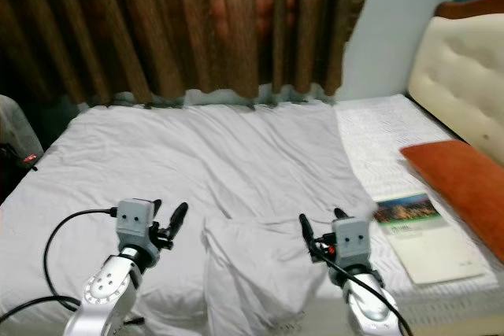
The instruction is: Clean up the room
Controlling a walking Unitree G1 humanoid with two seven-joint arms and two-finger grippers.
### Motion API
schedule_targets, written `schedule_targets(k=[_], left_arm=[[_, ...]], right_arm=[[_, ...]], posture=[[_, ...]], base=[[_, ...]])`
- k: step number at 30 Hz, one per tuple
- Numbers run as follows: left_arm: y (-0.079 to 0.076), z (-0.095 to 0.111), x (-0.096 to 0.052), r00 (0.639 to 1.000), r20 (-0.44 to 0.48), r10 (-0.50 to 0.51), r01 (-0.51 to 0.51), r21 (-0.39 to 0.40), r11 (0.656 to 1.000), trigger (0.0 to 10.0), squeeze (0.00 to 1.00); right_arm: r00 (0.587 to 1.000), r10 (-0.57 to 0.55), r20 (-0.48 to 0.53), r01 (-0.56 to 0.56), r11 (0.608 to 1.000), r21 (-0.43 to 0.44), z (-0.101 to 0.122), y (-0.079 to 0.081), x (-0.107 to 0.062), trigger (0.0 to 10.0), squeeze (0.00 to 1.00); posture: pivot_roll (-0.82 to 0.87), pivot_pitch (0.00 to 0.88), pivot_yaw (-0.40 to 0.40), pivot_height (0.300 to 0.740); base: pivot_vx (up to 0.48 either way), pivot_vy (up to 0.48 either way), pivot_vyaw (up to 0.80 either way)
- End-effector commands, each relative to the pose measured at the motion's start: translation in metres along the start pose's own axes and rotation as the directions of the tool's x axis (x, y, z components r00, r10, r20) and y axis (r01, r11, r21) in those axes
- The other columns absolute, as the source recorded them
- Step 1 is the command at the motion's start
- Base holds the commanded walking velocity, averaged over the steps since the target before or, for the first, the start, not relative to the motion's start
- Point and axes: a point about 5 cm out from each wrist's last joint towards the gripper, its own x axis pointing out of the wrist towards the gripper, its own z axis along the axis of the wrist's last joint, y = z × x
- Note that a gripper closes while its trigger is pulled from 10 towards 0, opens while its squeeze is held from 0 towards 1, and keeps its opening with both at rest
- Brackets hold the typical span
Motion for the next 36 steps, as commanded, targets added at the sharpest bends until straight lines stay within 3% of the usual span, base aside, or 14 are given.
schedule_targets(k=[1, 3, 8, 9, 11, 12, 18, 19, 23, 26, 31, 33, 34, 36], left_arm=[[-0.004, -0.002, 0.004, 1.0, -0.02, -0.001, 0.001, -0.013, 1.0, 10.0, 0.0], [0.0, -0.006, 0.011, 0.999, -0.046, 0.013, -0.014, -0.035, 0.999, 10.0, 0.0], [0.001, -0.015, 0.036, 0.989, -0.142, -0.051, 0.055, 0.028, 0.998, 10.0, 0.0], [0.0, -0.016, 0.048, 0.983, -0.168, -0.081, 0.078, -0.023, 0.997, 10.0, 1.0], [-0.001, -0.018, 0.053, 0.975, -0.205, -0.089, 0.085, -0.026, 0.996, 10.0, 1.0], [0.0, -0.018, 0.06, 0.971, -0.222, -0.085, 0.07, -0.074, 0.995, 10.0, 1.0], [0.002, -0.009, 0.077, 0.962, -0.268, -0.044, -0.007, -0.186, 0.983, 10.0, 1.0], [0.002, -0.009, 0.077, 0.962, -0.268, -0.044, -0.007, -0.186, 0.983, 10.0, 1.0], [0.005, 0.02, 0.094, 0.983, -0.182, -0.004, -0.054, -0.315, 0.948, 10.0, 1.0], [0.012, 0.045, 0.103, 0.996, -0.085, 0.036, -0.065, -0.379, 0.923, 10.0, 1.0], [0.02, 0.061, 0.106, 0.997, -0.018, 0.077, -0.078, -0.409, 0.909, 10.0, 1.0], [0.019, 0.06, 0.106, 0.998, -0.012, 0.068, -0.066, -0.478, 0.876, 10.0, 1.0], [0.016, 0.058, 0.107, 0.998, -0.018, 0.058, -0.059, -0.504, 0.862, 10.0, 0.0], [0.009, 0.055, 0.107, 0.999, -0.033, 0.042, -0.053, -0.513, 0.857, 10.0, 0.0]], right_arm=[[1.0, -0.021, -0.013, 0.021, 1.0, -0.016, -0.001, -0.009, -0.004, 10.0, 0.0], [1.0, -0.019, -0.021, 0.018, 1.0, -0.012, -0.002, -0.009, -0.007, 10.0, 0.0], [0.998, 0.038, -0.053, -0.039, 0.999, -0.027, -0.007, 0.0, -0.011, 10.0, 0.0], [0.995, 0.06, -0.073, -0.062, 0.998, -0.018, -0.009, 0.006, -0.018, 10.0, 0.0], [0.994, 0.069, -0.08, -0.071, 0.997, -0.016, -0.009, 0.009, -0.021, 10.0, 0.0], [0.992, 0.09, -0.092, -0.092, 0.996, -0.02, -0.01, 0.014, -0.029, 10.0, 0.0], [0.982, 0.132, -0.136, -0.136, 0.991, -0.018, -0.003, 0.031, -0.071, 10.0, 0.0], [0.982, 0.132, -0.136, -0.136, 0.991, -0.018, -0.003, 0.031, -0.071, 10.0, 0.0], [0.973, 0.107, -0.204, -0.111, 0.994, -0.011, 0.008, 0.035, -0.118, 10.0, 0.0], [0.961, 0.103, -0.256, -0.107, 0.994, 0.0, 0.018, 0.041, -0.151, 10.0, 0.0], [0.947, 0.102, -0.305, -0.1, 0.995, 0.021, 0.022, 0.05, -0.176, 10.0, 0.0], [0.941, 0.1, -0.323, -0.094, 0.995, 0.035, 0.022, 0.055, -0.181, 10.0, 0.0], [0.94, 0.107, -0.325, -0.1, 0.994, 0.04, 0.022, 0.058, -0.182, 10.0, 0.0], [0.94, 0.115, -0.321, -0.105, 0.993, 0.049, 0.023, 0.063, -0.181, 10.0, 0.0]], posture=[[-0.02, 0.0, 0.022, 0.74], [-0.03, 0.015, 0.017, 0.74], [-0.04, 0.056, 0.003, 0.74], [-0.07, 0.147, -0.001, 0.74], [-0.07, 0.147, -0.001, 0.74], [-0.11, 0.238, -0.003, 0.74], [-0.24, 0.448, -0.007, 0.74], [-0.24, 0.448, -0.007, 0.74], [-0.35, 0.595, -0.032, 0.74], [-0.38, 0.639, -0.045, 0.74], [-0.39, 0.671, -0.047, 0.74], [-0.38, 0.682, -0.041, 0.74], [-0.38, 0.686, -0.034, 0.74], [-0.37, 0.683, -0.022, 0.74]], base=[[0.472, 0.0, 0.0], [0.457, 0.0, 0.0], [0.242, 0.106, 0.0], [0.0, 0.0, 0.0], [0.0, 0.0, 0.0], [0.0, 0.0, 0.0], [0.0, 0.0, 0.0], [0.0, 0.0, 0.0], [0.0, 0.0, 0.0], [0.0, 0.0, 0.0], [0.0, 0.0, 0.0], [0.0, 0.0, 0.0], [0.0, 0.0, 0.0], [0.0, 0.0, 0.0]])
